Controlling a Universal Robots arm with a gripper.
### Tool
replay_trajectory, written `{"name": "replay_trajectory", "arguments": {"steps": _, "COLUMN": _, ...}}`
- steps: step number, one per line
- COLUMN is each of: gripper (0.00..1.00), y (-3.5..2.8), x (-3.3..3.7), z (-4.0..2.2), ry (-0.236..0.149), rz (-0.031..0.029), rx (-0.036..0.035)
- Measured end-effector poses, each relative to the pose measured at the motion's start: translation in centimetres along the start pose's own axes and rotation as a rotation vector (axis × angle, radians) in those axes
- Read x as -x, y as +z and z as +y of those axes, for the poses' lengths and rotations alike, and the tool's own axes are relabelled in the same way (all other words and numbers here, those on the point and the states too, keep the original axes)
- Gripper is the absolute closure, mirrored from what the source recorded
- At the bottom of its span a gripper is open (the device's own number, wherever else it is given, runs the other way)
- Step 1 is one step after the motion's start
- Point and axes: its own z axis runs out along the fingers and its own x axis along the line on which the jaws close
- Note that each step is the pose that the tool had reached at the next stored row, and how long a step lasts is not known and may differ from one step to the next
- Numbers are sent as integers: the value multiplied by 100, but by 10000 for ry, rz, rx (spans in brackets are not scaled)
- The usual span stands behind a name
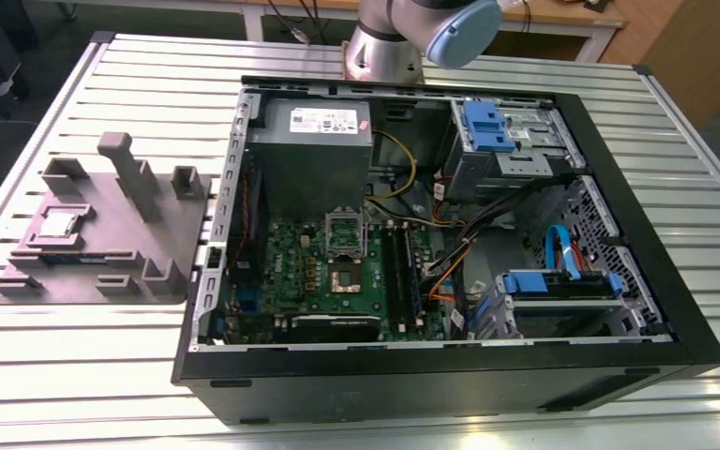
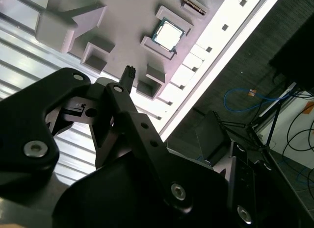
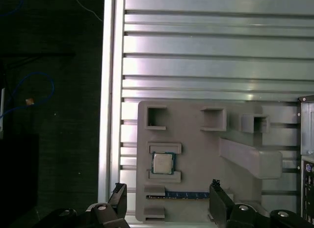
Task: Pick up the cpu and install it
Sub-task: 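Pick up the cpu and move it towards the insertion slot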
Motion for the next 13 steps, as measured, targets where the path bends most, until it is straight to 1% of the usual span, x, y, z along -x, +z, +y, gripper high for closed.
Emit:
{"name": "replay_trajectory", "arguments": {"steps": 5, "gripper": 24, "y": 17, "x": 0, "z": -1, "ry": 0, "rz": 1, "rx": 0}}
{"name": "replay_trajectory", "arguments": {"steps": 8, "gripper": 24, "y": 41, "x": -1, "z": -5, "ry": 1, "rz": 5, "rx": 0}}
{"name": "replay_trajectory", "arguments": {"steps": 13, "gripper": 24, "y": 93, "x": 2, "z": -56, "ry": 0, "rz": 5, "rx": 0}}
